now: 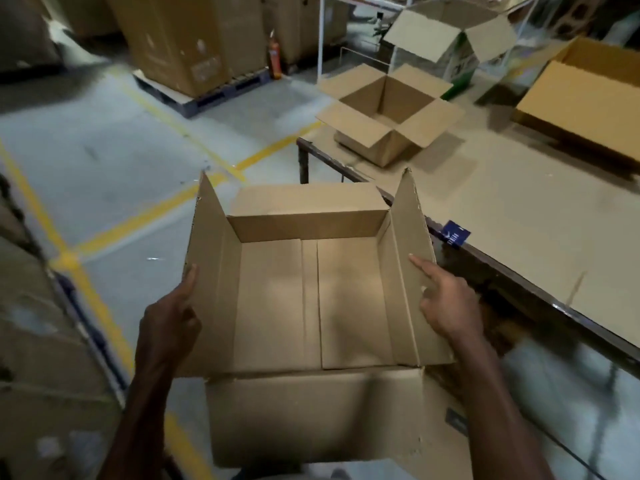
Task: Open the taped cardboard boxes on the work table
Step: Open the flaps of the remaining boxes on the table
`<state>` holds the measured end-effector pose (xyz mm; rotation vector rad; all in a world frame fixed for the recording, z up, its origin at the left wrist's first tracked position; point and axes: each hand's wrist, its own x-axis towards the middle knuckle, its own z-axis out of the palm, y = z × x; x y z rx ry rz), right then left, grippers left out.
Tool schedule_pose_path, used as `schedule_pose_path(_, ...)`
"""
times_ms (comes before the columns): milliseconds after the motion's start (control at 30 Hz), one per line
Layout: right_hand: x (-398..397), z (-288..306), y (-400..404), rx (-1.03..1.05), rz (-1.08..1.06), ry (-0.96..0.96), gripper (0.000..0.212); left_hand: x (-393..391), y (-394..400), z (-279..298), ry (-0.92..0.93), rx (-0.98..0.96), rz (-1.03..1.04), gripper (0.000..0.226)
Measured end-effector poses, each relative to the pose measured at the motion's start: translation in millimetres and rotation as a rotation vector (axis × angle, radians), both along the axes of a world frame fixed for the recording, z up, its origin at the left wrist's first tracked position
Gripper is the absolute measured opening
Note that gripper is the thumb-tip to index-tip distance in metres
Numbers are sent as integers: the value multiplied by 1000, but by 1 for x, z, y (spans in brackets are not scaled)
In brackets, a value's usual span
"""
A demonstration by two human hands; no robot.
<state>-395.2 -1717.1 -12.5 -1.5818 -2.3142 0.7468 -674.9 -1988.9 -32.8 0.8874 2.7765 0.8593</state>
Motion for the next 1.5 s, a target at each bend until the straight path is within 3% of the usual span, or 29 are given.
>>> schedule_pose_path(433,-241,-9,49,54,210,-42,72,-202,-2,-16,10,45,135,93)
schedule_pose_path(700,-401,-12,100,0,259,81,69,-351,41,0,103,-29,186,92)
schedule_pose_path(1067,-627,-20,255,-39,277,152,72,-575,206,21,147,-75,166,83)
schedule_pose_path(1333,-758,-10,365,-27,172,184,74,-713,335,47,126,-12,185,82)
schedule_pose_path(1500,-840,-26,432,-28,66,180,70,-822,440,36,121,-4,70,83)
